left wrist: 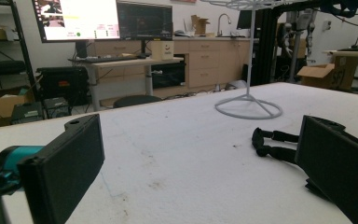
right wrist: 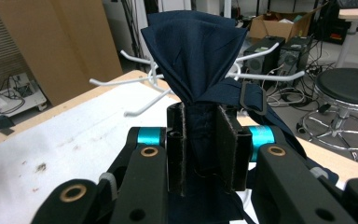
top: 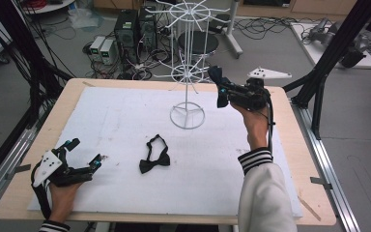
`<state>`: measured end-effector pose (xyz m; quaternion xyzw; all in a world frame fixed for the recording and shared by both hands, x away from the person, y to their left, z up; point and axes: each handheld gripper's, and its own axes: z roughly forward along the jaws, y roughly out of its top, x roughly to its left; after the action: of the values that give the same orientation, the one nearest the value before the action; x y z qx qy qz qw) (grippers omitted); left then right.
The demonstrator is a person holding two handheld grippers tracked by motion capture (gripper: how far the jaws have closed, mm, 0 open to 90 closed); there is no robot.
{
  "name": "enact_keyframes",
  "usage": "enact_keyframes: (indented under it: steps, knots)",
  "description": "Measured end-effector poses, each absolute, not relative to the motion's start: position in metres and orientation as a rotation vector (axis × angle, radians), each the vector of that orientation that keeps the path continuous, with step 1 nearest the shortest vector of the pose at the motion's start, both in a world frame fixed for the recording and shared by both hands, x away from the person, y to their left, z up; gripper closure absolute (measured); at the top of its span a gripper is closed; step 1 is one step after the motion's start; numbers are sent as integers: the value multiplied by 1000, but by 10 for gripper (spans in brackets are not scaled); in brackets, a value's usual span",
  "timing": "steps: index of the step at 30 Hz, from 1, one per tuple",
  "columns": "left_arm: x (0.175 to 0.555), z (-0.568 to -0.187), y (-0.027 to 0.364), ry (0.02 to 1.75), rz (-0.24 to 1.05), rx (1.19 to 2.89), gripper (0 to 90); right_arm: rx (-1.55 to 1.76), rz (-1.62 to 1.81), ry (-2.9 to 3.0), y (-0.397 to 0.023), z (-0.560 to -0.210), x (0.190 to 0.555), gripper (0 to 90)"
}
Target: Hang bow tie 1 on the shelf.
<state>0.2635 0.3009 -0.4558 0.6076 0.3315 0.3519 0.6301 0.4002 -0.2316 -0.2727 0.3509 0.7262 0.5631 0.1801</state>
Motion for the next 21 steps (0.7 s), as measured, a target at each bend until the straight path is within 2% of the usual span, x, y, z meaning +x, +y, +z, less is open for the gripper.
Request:
enact_keyframes:
  steps: [21]
  knots:
    - [263,-456,301,759,807,1390,17,1009,1638,2002,-218,-268,425,749]
